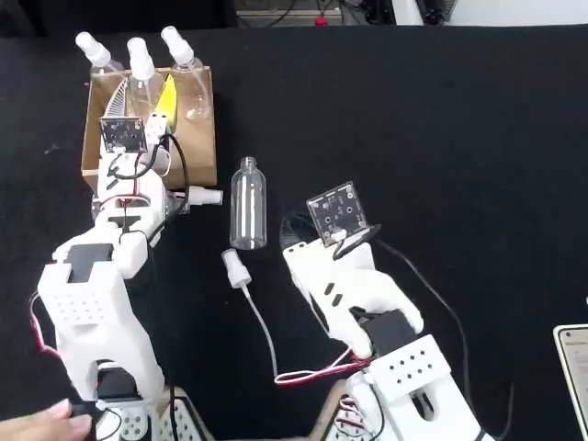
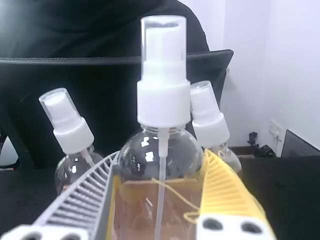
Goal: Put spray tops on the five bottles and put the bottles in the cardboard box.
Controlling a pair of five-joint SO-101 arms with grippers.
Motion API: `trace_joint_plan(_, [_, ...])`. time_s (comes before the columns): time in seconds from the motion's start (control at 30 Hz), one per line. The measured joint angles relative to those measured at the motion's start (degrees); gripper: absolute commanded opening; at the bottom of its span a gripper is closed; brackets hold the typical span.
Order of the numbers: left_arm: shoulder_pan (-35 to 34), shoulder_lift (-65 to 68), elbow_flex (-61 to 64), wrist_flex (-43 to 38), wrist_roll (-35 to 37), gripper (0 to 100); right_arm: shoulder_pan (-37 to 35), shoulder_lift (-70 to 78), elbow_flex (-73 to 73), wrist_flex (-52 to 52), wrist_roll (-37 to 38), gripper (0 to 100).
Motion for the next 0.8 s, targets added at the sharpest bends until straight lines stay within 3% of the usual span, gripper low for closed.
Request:
trace_joint_plan(0.43, [-0.7, 11.3, -6.9, -2.3, 0.0, 8, 0.0, 0.0, 0.0, 0.0, 0.0, 4.2])
trace_joint_plan(0.8, [-0.8, 11.9, -7.6, -2.4, 0.0, 8, 0.0, 0.0, 0.0, 0.0, 0.0, 4.2])
